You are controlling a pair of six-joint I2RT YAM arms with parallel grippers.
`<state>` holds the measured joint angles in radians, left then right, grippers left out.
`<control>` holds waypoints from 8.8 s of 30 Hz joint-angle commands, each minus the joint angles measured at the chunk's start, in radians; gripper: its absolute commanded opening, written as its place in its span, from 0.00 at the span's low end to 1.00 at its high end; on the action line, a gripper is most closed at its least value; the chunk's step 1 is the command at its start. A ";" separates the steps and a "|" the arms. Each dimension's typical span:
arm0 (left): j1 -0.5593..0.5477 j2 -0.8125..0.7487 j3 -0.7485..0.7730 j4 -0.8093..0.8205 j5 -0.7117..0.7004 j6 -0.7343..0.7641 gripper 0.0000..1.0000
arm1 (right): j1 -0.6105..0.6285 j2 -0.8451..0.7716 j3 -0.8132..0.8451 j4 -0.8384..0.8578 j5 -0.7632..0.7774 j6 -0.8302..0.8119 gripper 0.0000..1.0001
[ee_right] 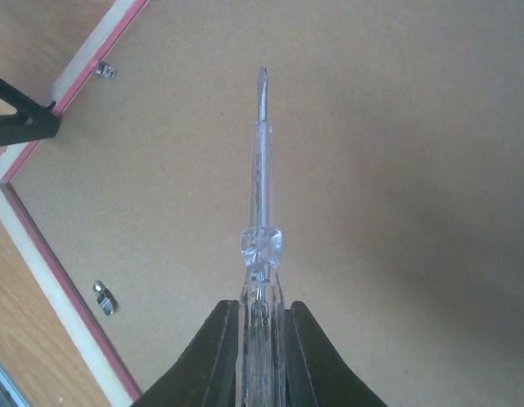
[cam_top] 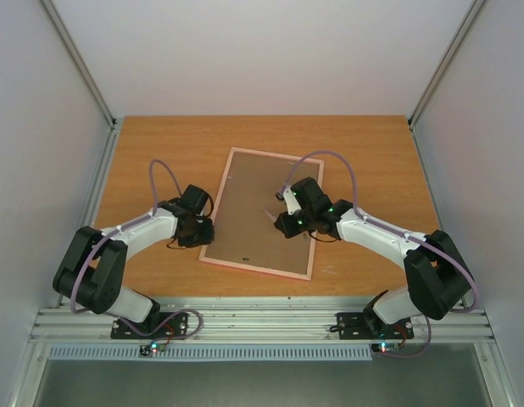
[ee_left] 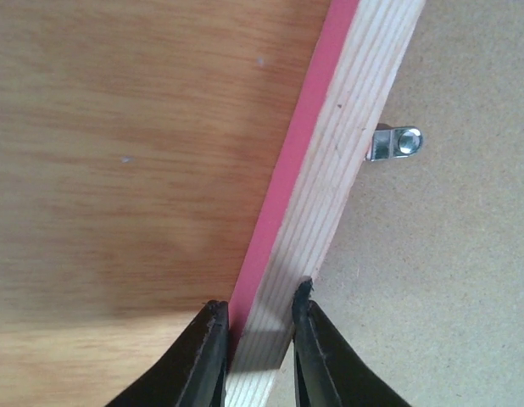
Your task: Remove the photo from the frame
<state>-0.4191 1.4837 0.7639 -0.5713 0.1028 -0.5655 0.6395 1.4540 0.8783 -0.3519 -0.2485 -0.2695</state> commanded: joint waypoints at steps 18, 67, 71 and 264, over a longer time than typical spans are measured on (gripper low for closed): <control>-0.147 -0.068 -0.062 0.076 0.014 -0.185 0.10 | 0.108 0.200 0.230 -0.137 -0.094 -0.019 0.01; -0.178 -0.095 -0.126 0.141 0.034 -0.189 0.13 | 0.216 0.481 0.487 -0.355 -0.145 -0.071 0.01; -0.178 -0.091 -0.127 0.141 0.033 -0.189 0.14 | 0.216 0.461 0.472 -0.371 -0.140 -0.079 0.01; -0.104 -0.022 0.202 -0.012 -0.014 0.057 0.35 | -0.035 0.115 0.297 -0.310 0.098 0.036 0.01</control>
<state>-0.5285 1.5433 0.9901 -0.5827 0.0826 -0.5014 0.6479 1.6611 1.2434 -0.6777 -0.2626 -0.2726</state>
